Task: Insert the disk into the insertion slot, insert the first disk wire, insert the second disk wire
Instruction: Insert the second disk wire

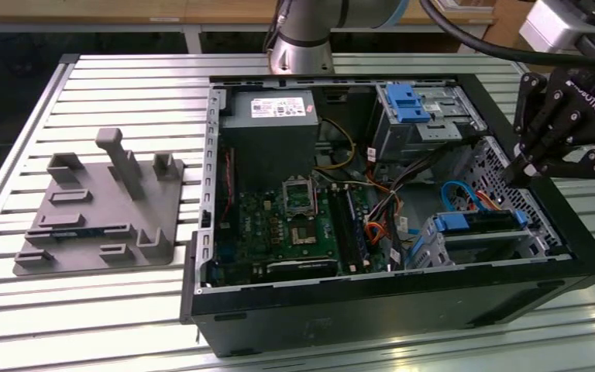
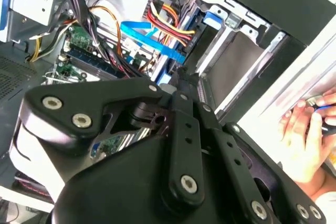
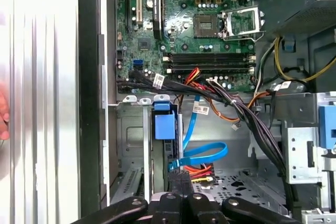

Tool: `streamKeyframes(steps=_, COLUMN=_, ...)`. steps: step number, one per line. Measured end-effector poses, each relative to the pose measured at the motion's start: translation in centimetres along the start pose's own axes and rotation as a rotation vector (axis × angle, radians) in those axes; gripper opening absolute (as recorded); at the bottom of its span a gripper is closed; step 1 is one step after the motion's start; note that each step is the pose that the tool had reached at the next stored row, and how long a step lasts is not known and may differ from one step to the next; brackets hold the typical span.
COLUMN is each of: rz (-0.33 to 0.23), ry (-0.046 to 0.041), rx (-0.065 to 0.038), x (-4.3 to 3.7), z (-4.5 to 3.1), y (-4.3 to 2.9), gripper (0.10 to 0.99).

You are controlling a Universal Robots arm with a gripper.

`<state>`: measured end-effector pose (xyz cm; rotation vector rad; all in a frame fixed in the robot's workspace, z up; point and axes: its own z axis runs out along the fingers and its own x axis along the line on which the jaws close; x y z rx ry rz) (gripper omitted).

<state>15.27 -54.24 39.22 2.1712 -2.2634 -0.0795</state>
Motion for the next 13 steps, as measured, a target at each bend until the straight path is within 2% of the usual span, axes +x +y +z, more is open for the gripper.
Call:
streamKeyframes(steps=4, rz=0.003, ry=0.0001, rx=0.000, x=-0.06, z=-0.48, y=0.02, gripper=0.106)
streamKeyframes(steps=13, rz=0.003, ry=-0.0001, rx=0.000, x=-0.19, z=-0.48, y=0.02, gripper=0.106)
